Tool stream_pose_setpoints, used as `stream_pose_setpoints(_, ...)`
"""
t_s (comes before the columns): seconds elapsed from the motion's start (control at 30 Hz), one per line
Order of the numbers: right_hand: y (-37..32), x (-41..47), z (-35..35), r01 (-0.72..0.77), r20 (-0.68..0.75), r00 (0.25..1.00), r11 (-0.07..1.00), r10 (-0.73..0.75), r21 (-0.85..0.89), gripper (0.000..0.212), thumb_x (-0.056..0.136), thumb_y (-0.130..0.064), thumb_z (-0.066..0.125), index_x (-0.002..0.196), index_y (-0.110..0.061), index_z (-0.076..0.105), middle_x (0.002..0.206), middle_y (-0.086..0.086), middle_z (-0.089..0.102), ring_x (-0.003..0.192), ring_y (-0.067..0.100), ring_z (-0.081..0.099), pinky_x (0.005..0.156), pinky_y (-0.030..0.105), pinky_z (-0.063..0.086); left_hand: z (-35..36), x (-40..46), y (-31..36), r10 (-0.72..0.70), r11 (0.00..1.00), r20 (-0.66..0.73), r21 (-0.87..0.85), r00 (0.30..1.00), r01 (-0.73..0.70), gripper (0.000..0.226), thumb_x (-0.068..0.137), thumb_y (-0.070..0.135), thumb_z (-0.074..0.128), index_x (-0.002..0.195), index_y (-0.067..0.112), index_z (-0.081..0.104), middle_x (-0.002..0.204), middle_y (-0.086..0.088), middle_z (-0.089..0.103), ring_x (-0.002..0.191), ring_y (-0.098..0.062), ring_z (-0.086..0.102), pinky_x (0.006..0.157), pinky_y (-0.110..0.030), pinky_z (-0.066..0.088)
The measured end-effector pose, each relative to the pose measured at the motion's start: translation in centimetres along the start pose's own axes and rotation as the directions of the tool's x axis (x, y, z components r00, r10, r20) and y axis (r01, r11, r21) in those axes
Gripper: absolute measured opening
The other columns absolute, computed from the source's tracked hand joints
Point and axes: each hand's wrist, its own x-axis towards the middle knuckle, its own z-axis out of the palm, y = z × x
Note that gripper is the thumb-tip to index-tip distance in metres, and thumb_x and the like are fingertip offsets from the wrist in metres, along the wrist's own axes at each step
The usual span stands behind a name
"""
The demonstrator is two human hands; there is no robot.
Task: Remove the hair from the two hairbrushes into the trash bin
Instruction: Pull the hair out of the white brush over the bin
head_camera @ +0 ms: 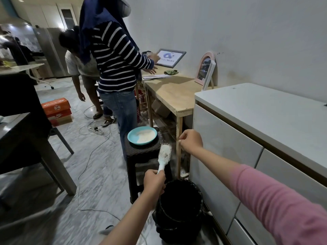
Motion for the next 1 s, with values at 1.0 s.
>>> stream_pose_setpoints(1.0, 4.5, 1.2, -1.4, -0.183, 0.143, 0.974, 0.983, 0.177, 0.033, 0.026, 0.089, -0.004, 0.054, 0.11, -0.01, 0.068, 0.122, 0.011, 0.062, 0.118, 0.027, 0.056, 0.094, 0.034, 0.05, -1.2, 1.7, 0.8, -0.102, 0.981, -0.103, -0.176, 0.99, 0.082, 0.021, 0.091, 0.009, 0.048, 0.072, 0.004, 0.055, 0.067, -0.01, 0.052, 0.044, -0.017, 0.039, 0.04, -0.021, 0.028)
